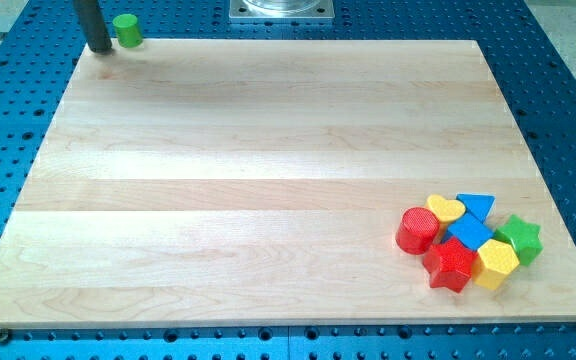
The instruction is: Move the arm to the bottom right of the green circle
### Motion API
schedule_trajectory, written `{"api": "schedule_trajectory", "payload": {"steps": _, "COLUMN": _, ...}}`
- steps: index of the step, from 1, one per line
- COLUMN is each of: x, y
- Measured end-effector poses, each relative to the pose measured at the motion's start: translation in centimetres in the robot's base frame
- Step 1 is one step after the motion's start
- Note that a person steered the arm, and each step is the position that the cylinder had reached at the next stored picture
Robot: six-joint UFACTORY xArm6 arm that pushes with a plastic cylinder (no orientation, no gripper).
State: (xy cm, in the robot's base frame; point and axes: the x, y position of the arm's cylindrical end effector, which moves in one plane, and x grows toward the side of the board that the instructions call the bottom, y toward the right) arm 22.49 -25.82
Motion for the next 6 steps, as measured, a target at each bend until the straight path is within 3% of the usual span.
{"api": "schedule_trajectory", "payload": {"steps": 1, "x": -1.6, "y": 7.7}}
{"api": "schedule_trajectory", "payload": {"steps": 2, "x": -3.4, "y": 9.2}}
{"api": "schedule_trajectory", "payload": {"steps": 6, "x": -1.9, "y": 8.2}}
